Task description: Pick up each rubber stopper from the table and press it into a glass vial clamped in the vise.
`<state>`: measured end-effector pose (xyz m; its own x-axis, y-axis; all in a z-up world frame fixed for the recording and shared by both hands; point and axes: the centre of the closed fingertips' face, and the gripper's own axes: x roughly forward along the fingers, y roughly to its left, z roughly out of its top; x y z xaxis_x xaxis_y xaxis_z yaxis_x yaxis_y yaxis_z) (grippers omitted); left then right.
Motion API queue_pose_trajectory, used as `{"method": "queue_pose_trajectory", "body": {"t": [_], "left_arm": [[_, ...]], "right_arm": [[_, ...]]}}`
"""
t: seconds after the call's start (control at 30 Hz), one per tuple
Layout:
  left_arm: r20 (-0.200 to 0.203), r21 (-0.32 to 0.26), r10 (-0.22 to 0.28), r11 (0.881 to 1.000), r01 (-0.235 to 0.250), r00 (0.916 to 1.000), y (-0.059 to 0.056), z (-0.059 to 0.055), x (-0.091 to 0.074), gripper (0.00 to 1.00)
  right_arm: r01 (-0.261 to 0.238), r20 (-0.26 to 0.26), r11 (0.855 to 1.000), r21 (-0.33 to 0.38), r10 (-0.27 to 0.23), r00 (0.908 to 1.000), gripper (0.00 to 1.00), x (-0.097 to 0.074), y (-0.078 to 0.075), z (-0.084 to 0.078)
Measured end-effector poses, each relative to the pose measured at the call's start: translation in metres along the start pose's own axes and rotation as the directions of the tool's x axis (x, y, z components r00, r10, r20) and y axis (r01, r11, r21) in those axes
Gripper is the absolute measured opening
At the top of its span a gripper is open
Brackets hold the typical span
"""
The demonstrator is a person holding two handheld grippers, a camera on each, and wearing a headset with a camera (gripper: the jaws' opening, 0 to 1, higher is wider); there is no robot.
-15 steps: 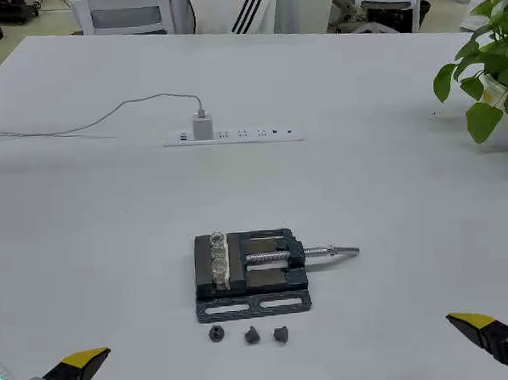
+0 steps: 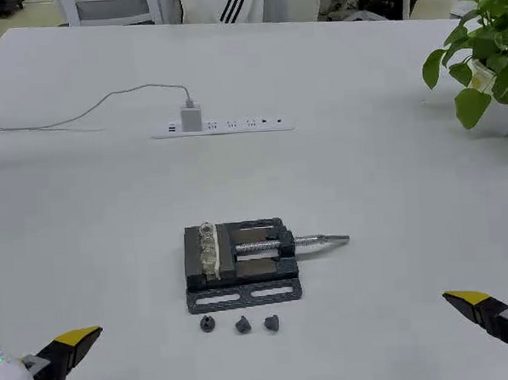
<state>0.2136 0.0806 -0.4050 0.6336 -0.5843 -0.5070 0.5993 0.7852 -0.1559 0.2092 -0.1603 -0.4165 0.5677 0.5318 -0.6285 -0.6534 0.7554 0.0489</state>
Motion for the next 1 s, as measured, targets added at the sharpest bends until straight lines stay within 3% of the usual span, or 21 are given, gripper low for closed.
{"method": "queue_pose_trajectory", "body": {"t": [0.33, 0.63, 1.0], "left_arm": [[0.027, -0.009, 0.002, 1.0, -0.002, 0.9996, -0.005, 0.004, -0.003, 0.84], [0.024, -0.013, 0.014, 1.0, -0.013, 0.9996, -0.003, 0.004, -0.008, 0.83], [0.032, -0.011, 0.012, 1.0, -0.012, 0.9994, -0.002, 0.004, -0.007, 0.83]], "right_arm": [[-0.018, -0.007, 1.0, -0.025, 0.018, 0.9998, 0.99, 0.003, 0.005, 0.0], [-0.031, 0.004, 0.999, -0.018, 0.031, 0.9995, 0.99, 0.008, 0.005, 0.004], [-0.044, -0.019, 0.998, -0.041, 0.043, 0.9989, 0.99, 0.011, 0.006, -0.001]]}}
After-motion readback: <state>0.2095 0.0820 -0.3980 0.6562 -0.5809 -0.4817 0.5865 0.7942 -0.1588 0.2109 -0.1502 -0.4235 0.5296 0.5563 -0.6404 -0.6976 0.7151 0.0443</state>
